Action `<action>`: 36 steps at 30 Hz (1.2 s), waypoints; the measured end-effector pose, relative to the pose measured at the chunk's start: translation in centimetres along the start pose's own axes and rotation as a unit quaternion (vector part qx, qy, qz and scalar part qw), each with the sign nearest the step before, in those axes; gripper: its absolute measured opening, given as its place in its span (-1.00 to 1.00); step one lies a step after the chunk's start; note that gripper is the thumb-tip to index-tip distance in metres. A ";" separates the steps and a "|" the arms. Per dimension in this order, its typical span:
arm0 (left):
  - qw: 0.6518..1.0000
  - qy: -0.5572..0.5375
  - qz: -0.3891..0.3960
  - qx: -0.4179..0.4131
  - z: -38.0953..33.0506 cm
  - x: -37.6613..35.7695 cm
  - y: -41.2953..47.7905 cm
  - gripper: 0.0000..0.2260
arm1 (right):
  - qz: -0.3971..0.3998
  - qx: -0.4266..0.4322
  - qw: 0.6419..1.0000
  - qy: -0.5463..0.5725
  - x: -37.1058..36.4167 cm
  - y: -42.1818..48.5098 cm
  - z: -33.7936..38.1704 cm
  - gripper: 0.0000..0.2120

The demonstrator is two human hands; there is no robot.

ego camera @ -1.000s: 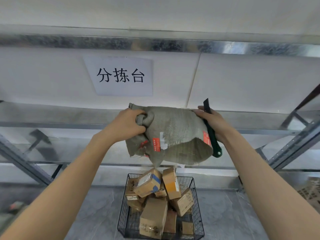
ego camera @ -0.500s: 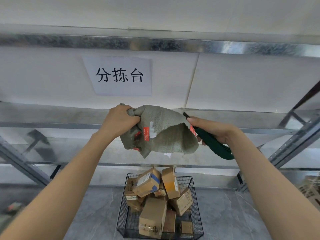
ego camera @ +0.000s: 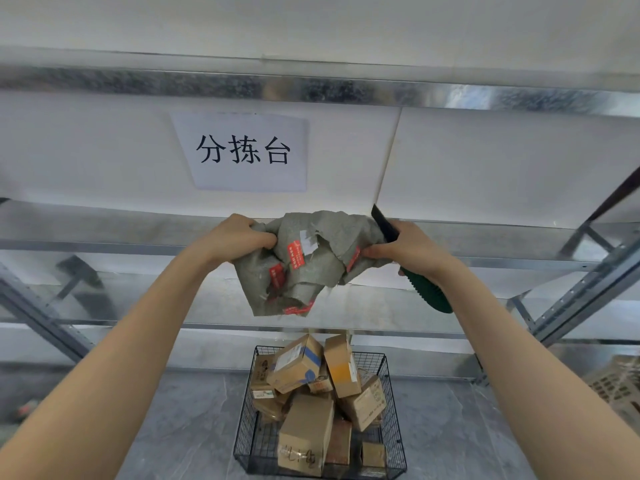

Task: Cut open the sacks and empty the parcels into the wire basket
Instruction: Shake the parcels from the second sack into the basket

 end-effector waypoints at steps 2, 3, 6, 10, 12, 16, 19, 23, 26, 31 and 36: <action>0.997 0.008 0.074 -0.024 0.3 0.0 -0.4 -0.79 | -0.020 -0.002 1.000 0.004 0.7 0.2 0.2 -0.80; 0.993 0.015 0.107 -0.038 0.5 0.0 -0.7 -0.71 | -0.025 -0.003 1.000 0.009 1.0 0.3 0.4 -0.82; 0.985 0.013 0.159 -0.068 0.5 0.0 -1.6 -0.67 | -0.021 -0.009 0.999 0.025 1.8 0.5 0.7 -0.88; 0.976 0.031 0.201 -0.080 -0.1 -0.3 -2.6 -0.64 | 0.011 -0.031 0.999 0.022 2.2 0.7 0.7 -0.89; 0.980 0.060 0.173 -0.078 -0.1 -0.1 -2.4 -0.73 | 0.019 -0.035 0.999 0.011 2.2 0.8 0.7 -0.86; 0.992 0.088 0.038 -0.078 0.3 1.2 -1.4 -0.84 | 0.018 -0.029 0.999 -0.010 2.1 1.5 1.3 -0.86; 0.995 0.077 -0.020 -0.066 1.1 2.2 -1.5 -0.87 | 0.017 -0.029 0.999 -0.021 2.0 2.2 1.6 -0.88; 0.997 0.040 -0.049 -0.050 1.8 3.5 -2.7 -0.87 | 0.021 -0.020 1.000 -0.003 1.6 2.5 2.0 -0.88; 0.998 -0.025 -0.055 -0.031 2.6 4.4 -3.7 -0.61 | 0.023 -0.009 0.999 0.023 1.1 2.8 2.4 -0.91; 0.986 -0.126 -0.104 -0.031 4.2 5.5 -5.5 -0.83 | 0.019 0.008 0.993 0.118 -0.2 4.0 3.1 -0.92; 0.968 -0.172 -0.180 0.012 7.0 6.5 -7.9 -0.85 | 0.047 0.013 0.980 0.191 -3.5 5.4 4.0 -0.92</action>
Point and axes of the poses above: each hand's wrist, its own y-axis towards the middle knuckle, its own x-axis out of the back of the hand, z = x × y, the point moved 5 cm from there along y, towards the middle knuckle, and after that the axes turned 3 degrees about y, right-handed, at the moved point
